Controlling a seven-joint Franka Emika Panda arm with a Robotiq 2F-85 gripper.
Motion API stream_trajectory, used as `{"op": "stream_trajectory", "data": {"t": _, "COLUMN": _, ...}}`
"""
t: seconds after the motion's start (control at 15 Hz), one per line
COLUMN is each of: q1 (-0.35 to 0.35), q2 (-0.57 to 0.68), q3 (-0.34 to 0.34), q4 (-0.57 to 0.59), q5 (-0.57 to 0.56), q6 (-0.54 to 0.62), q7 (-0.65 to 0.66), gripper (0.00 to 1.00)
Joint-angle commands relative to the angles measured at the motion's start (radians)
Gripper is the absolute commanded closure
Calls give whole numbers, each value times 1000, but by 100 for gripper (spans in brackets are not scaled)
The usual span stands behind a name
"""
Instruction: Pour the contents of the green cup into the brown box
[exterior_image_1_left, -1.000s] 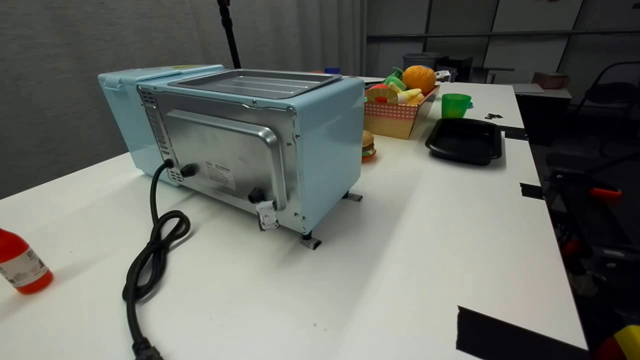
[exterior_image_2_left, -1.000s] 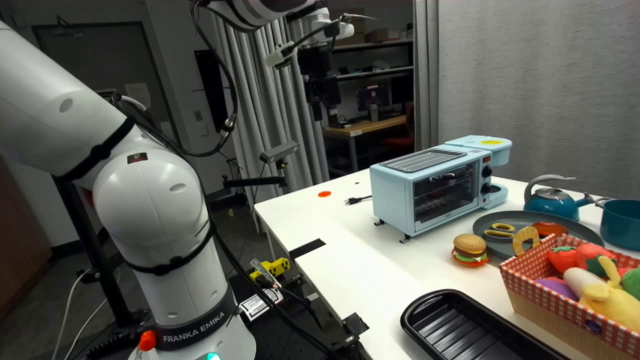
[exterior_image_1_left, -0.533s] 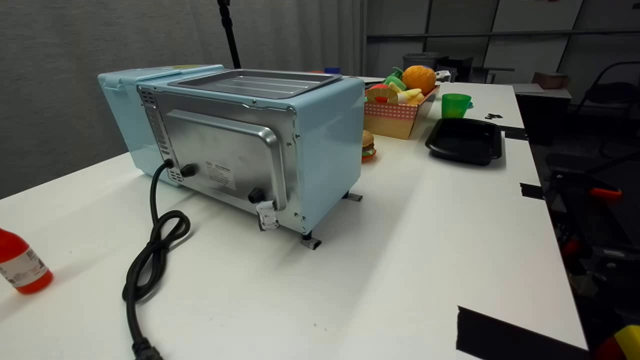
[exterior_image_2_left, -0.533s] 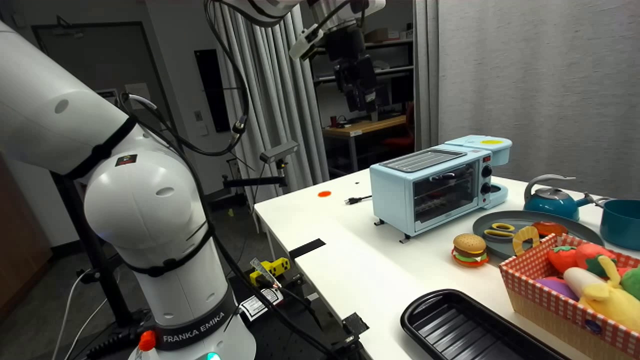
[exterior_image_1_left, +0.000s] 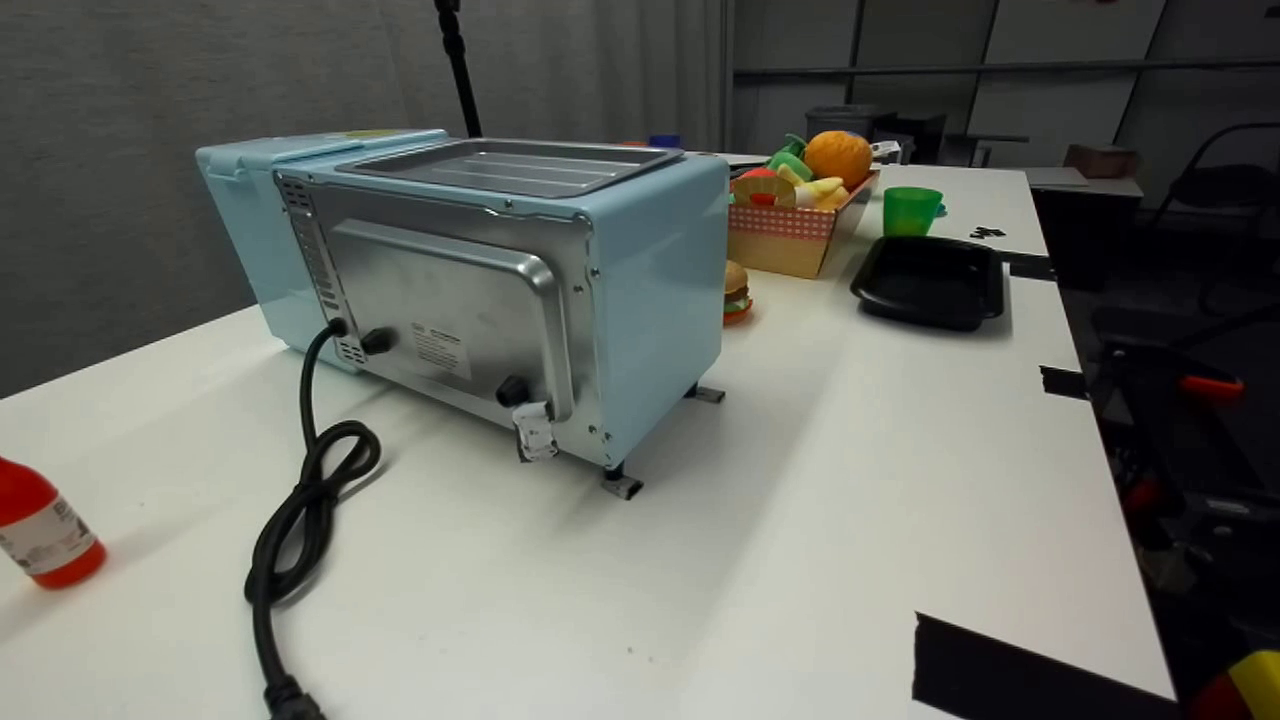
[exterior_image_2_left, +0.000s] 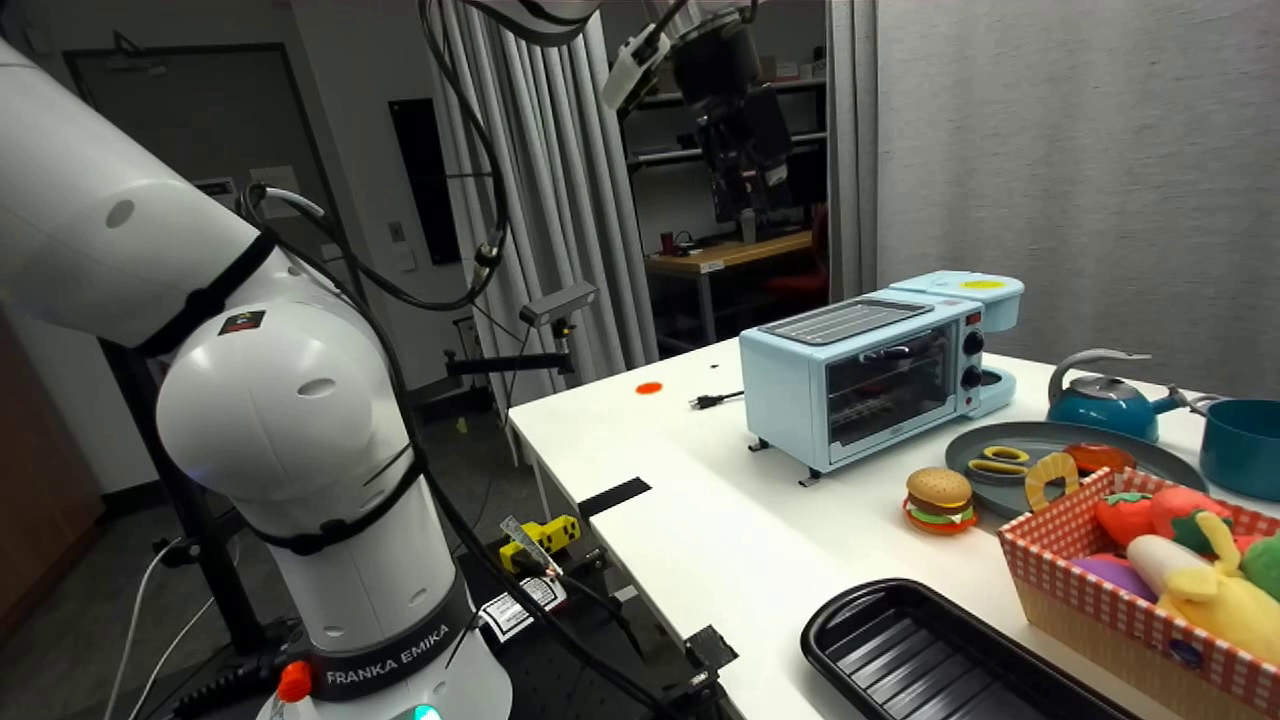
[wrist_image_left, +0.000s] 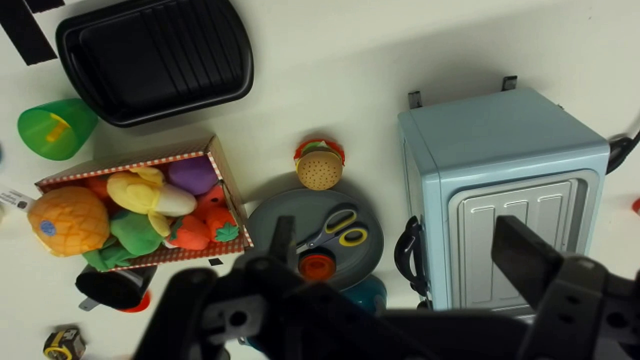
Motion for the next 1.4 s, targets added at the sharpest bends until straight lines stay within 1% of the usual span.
{"op": "stream_trajectory", "data": {"t": 0.0, "q1": -1, "q2": 0, "q3": 1, "q4": 2, "q5": 1, "q6": -2, "q7": -1, "gripper": 0}}
{"op": "stream_trajectory", "data": {"t": 0.27, "q1": -2, "q2": 1, "q3": 3, "q4": -4, "q5": -2, "q6": 10, "q7": 3, "gripper": 0}}
{"op": "stream_trajectory", "data": {"t": 0.4, "q1": -20, "q2": 20, "q3": -1, "q4": -8, "q5": -16, "q6": 24, "q7": 16, "gripper": 0}}
{"op": "stream_trajectory", "data": {"t": 0.6, "q1": -74, "q2": 64, "q3": -21, "q4": -6, "q5": -59, "q6": 61, "q7": 29, "gripper": 0}}
{"op": "stream_trajectory", "data": {"t": 1.0, "q1": -194, "q2": 184, "q3": -81, "q4": 14, "q5": -187, "q6": 182, "q7": 61, "gripper": 0}}
{"op": "stream_trajectory", "data": {"t": 1.33, "q1": -257, "q2": 254, "q3": -126, "q4": 10, "q5": -288, "q6": 231, "q7": 93, "gripper": 0}}
